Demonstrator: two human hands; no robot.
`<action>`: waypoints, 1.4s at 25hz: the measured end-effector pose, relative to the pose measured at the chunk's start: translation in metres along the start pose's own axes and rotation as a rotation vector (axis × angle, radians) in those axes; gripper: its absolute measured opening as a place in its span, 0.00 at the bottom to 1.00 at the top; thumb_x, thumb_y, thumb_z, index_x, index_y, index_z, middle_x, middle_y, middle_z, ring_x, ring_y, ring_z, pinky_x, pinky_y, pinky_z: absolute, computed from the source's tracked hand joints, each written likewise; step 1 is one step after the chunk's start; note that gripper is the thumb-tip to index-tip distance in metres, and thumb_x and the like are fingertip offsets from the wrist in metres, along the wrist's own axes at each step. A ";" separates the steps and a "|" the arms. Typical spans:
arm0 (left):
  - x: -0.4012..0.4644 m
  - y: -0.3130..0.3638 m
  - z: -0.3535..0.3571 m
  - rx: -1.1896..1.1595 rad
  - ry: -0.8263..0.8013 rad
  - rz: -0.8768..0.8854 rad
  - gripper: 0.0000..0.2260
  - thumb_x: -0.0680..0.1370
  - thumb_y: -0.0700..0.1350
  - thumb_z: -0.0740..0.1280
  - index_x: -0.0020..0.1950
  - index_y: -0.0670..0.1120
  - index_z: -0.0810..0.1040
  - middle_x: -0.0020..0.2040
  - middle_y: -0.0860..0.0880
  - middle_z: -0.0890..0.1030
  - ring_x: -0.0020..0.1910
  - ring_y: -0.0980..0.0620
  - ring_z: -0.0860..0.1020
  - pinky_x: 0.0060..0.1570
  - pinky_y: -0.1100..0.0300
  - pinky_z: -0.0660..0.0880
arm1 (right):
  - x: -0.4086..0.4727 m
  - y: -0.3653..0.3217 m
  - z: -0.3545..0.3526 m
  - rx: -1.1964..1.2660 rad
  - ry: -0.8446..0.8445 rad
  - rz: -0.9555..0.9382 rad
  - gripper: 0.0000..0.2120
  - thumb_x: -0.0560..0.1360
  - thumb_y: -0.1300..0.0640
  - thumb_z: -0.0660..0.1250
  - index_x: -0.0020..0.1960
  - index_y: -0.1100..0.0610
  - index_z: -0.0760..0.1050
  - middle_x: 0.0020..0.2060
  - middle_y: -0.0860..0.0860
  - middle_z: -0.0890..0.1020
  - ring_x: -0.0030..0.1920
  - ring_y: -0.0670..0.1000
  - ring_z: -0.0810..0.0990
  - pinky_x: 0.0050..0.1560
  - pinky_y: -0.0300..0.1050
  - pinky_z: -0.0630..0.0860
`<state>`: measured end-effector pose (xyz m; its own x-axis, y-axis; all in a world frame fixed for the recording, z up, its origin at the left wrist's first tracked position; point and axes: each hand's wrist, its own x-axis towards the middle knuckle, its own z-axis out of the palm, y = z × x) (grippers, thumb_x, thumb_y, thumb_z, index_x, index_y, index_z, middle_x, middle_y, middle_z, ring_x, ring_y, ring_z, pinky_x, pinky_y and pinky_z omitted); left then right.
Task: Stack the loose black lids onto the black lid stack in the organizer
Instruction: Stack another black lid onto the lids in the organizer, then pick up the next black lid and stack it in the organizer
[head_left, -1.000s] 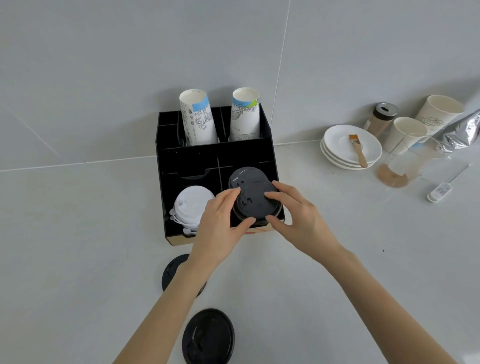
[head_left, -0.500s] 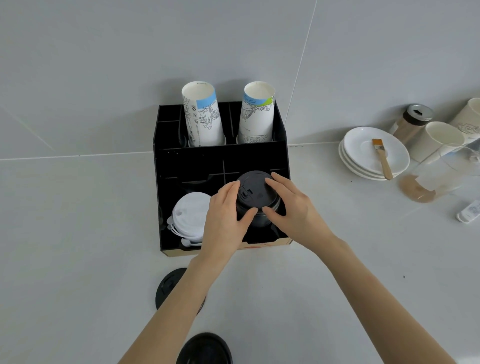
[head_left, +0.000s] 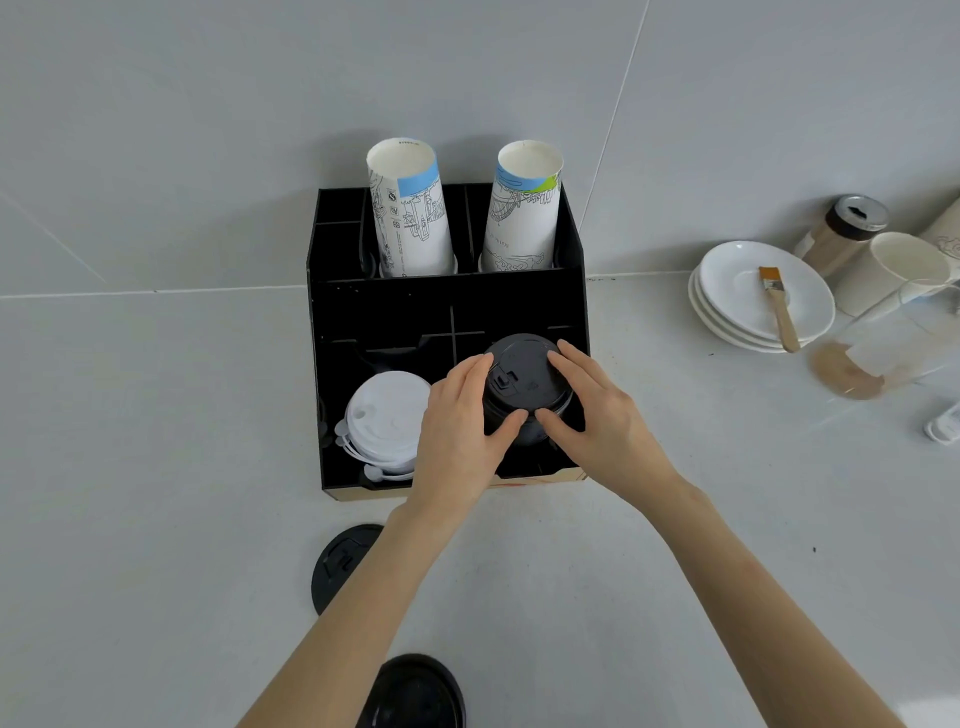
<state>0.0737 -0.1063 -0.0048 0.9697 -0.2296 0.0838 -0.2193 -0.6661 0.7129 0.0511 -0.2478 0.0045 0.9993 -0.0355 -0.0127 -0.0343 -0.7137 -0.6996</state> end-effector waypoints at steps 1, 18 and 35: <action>-0.001 0.000 0.000 0.006 0.000 0.008 0.26 0.73 0.46 0.67 0.68 0.44 0.63 0.68 0.45 0.68 0.65 0.45 0.67 0.62 0.56 0.66 | -0.001 0.000 0.001 0.012 -0.003 0.008 0.26 0.74 0.59 0.64 0.69 0.57 0.60 0.73 0.51 0.60 0.70 0.51 0.64 0.59 0.26 0.57; -0.026 -0.013 -0.042 -0.070 -0.032 -0.008 0.22 0.74 0.44 0.66 0.66 0.45 0.65 0.67 0.46 0.70 0.66 0.49 0.67 0.61 0.63 0.61 | -0.024 -0.040 0.012 -0.012 0.018 -0.173 0.24 0.73 0.61 0.65 0.67 0.56 0.63 0.71 0.53 0.64 0.71 0.50 0.61 0.67 0.38 0.59; -0.139 -0.118 -0.075 -0.005 -0.142 -0.310 0.22 0.75 0.42 0.65 0.67 0.46 0.64 0.66 0.45 0.70 0.64 0.47 0.70 0.63 0.56 0.65 | -0.089 -0.053 0.113 -0.079 -0.376 -0.096 0.24 0.75 0.55 0.62 0.68 0.55 0.60 0.68 0.51 0.66 0.66 0.51 0.67 0.67 0.47 0.67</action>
<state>-0.0267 0.0573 -0.0482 0.9653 -0.1140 -0.2349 0.0839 -0.7166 0.6924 -0.0343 -0.1283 -0.0380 0.9336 0.2819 -0.2210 0.0727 -0.7533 -0.6537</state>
